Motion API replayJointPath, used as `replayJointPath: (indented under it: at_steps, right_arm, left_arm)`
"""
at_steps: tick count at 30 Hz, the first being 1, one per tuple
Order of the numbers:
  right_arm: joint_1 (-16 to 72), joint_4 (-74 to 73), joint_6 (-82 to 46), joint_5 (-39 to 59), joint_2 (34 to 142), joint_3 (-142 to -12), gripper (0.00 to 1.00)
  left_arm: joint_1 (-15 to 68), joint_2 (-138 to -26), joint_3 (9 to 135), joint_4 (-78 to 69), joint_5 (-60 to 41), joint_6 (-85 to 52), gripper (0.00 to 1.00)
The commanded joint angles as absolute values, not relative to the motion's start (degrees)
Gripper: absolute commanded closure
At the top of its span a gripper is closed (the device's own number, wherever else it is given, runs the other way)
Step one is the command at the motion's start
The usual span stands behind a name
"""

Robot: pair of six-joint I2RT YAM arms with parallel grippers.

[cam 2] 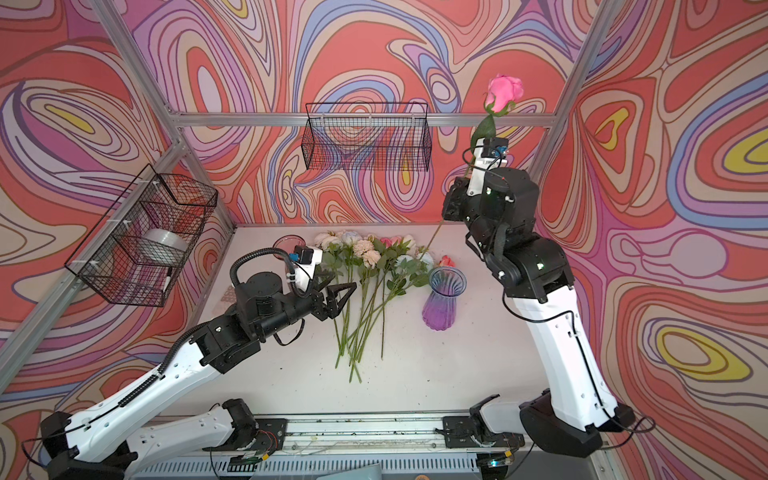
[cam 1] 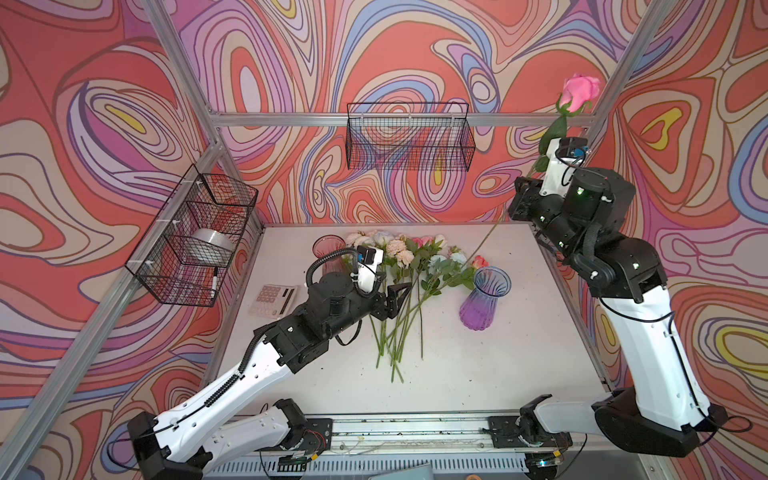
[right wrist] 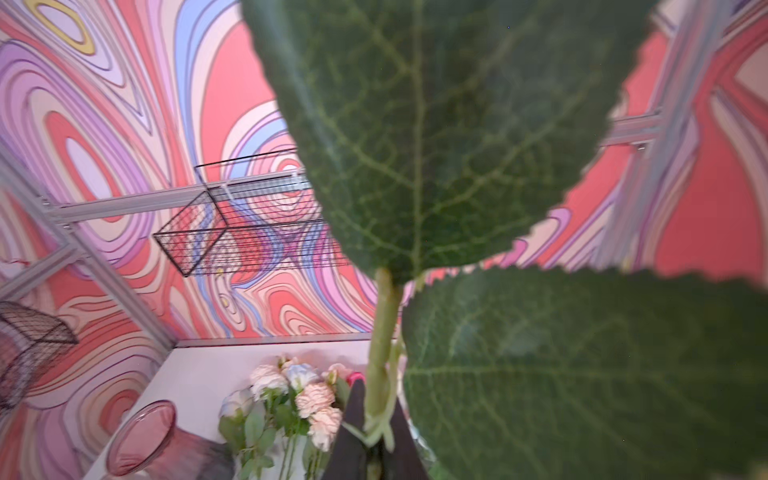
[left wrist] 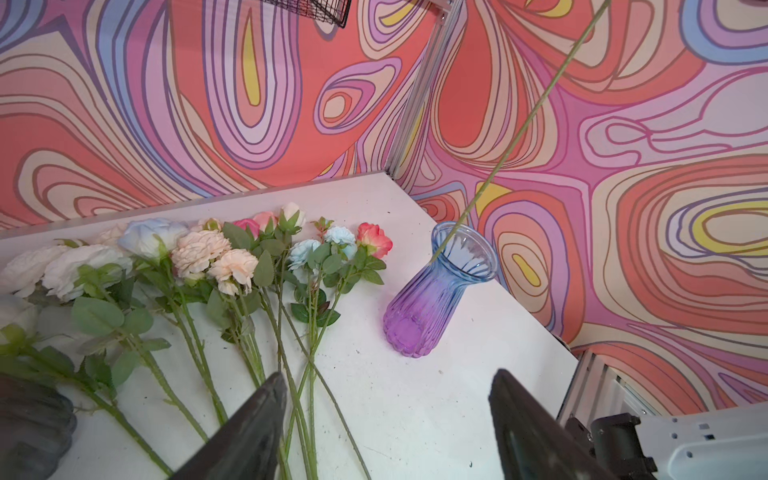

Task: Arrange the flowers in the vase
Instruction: 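Raise the pink rose high with the right gripper while the left gripper withdraws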

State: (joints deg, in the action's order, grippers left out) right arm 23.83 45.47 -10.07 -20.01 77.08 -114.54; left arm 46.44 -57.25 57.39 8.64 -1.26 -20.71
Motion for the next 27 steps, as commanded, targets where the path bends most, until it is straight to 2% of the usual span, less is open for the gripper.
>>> replayJointPath:
  at_steps: [1,12,20,27]
  right_arm:
    - [24.1,49.3,-5.9,-28.3,77.2,-113.2,0.96]
    - [24.1,47.7,-5.0,-30.6,76.8,-108.4,0.96]
    - [24.2,52.4,-9.9,-19.7,78.7,-118.9,0.96]
    - [24.1,52.6,-4.0,-29.7,79.4,-122.4,0.96]
  left_arm:
    - [46.1,-58.2,56.7,10.8,0.6,-19.8,0.23]
    - [46.1,-60.1,55.3,10.2,-0.7,-21.0,0.24]
    - [46.1,-60.7,55.5,10.3,-1.9,-20.9,0.25]
    - [46.1,-61.3,56.4,10.8,-2.4,-20.7,0.25]
